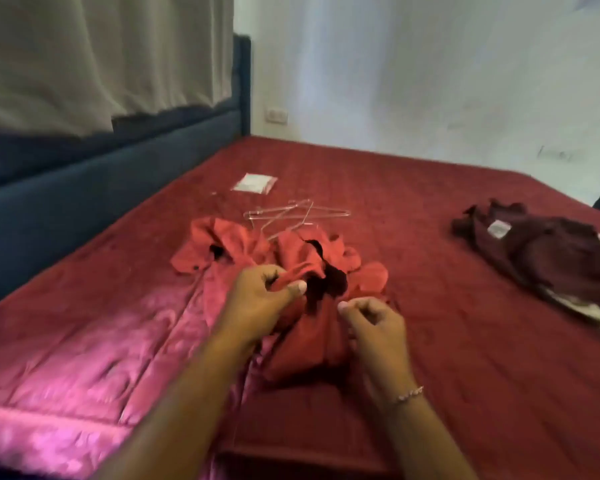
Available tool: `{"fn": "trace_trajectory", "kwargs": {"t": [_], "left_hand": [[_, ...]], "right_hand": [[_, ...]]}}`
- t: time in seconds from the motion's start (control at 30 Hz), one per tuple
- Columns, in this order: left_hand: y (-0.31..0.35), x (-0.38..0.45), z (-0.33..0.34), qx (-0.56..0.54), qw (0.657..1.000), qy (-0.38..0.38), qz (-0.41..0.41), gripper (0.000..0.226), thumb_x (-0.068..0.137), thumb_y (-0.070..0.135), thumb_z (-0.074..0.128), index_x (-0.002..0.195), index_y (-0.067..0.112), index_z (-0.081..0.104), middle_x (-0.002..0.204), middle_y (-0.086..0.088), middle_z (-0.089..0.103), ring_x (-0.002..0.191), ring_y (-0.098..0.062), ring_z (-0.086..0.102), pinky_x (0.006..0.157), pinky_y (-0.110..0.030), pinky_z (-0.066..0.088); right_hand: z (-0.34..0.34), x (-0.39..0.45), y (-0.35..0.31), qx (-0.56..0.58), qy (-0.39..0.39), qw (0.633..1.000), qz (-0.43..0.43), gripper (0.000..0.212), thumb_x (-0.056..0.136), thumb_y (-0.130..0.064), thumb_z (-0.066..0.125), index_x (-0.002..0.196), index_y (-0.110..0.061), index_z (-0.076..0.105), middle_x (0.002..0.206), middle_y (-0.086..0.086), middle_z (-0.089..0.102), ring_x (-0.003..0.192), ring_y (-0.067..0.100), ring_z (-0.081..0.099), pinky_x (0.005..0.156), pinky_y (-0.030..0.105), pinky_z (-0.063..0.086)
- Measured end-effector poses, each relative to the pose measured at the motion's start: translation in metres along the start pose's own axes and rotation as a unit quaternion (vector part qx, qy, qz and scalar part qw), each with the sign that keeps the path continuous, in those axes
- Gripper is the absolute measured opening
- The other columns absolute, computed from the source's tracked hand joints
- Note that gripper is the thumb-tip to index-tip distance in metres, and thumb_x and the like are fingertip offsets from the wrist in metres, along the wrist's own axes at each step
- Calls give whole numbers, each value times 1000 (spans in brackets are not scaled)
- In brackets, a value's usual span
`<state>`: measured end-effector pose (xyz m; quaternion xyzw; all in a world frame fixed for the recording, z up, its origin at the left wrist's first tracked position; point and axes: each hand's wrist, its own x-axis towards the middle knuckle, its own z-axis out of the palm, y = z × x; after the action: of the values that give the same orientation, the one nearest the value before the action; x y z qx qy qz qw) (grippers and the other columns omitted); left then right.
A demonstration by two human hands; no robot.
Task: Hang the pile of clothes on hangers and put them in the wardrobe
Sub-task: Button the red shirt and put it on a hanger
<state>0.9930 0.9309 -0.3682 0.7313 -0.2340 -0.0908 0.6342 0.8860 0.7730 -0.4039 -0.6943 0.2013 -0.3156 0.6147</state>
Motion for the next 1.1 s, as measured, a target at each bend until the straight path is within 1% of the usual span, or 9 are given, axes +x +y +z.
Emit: {"fn": "trace_trajectory", "kwargs": {"t": [0.07,0.13,0.2,0.3,0.4,0.53,0.67,0.97,1.1], "left_hand": [[-36,-40,19,-86,995,13,-46,10,83,13,84,86,8,76,74,-8,74,67,-16,59,65,-38,51],[-51,-60,28,-118,991,29,-59,15,81,20,86,92,12,79,87,-20,77,72,-20,62,68,-48,56],[-57,-65,29,-103,993,40,-50,21,80,29,85,91,13,78,86,-23,75,72,-20,61,65,-53,57],[-55,-66,30,-142,988,31,-55,2,92,11,76,92,10,78,87,-20,77,74,-22,66,73,-49,58],[-54,-73,29,-202,977,8,-72,13,98,2,64,99,7,76,90,-15,78,79,-21,70,74,-36,59],[-52,-77,26,-197,979,-11,-57,9,94,9,72,101,10,78,94,-14,78,83,-22,72,76,-39,60],[-53,-78,29,-185,981,12,-46,5,93,7,74,93,9,78,83,-7,77,77,-18,69,73,-37,58],[-55,-82,33,-129,991,48,-6,28,94,12,74,70,25,76,63,9,67,61,-7,59,58,-30,49],[-59,-81,32,-115,992,50,-5,23,92,11,77,73,24,78,66,5,71,62,-10,64,60,-34,52]], "right_hand": [[14,-29,31,78,-7,996,53,22,84,-19,77,69,-19,62,65,3,52,66,18,43,57,28,37],[14,-36,39,51,3,999,2,21,82,-26,76,70,-19,61,61,-2,52,61,15,42,58,30,37],[12,-40,38,30,-11,999,-30,18,81,-29,76,72,-21,64,62,-3,57,60,16,48,58,34,43],[12,-47,38,4,-49,998,-48,12,81,-28,77,74,-25,68,68,-1,67,64,18,58,61,42,50],[11,-52,38,-5,-62,996,-59,7,82,-24,77,79,-27,72,72,-3,71,67,14,62,63,40,52],[12,-53,36,-6,-77,994,-73,13,83,-21,76,82,-33,74,79,-4,74,73,13,67,69,45,58],[10,-54,37,5,-71,995,-69,14,83,-20,77,83,-33,75,81,-3,75,75,14,67,74,53,59],[11,-57,35,-2,-51,993,-104,19,83,-15,78,85,-34,75,83,-8,74,74,8,67,70,48,61],[10,-57,38,-14,-55,992,-110,23,85,-10,79,87,-32,74,84,-8,75,74,9,68,70,43,60]]}}
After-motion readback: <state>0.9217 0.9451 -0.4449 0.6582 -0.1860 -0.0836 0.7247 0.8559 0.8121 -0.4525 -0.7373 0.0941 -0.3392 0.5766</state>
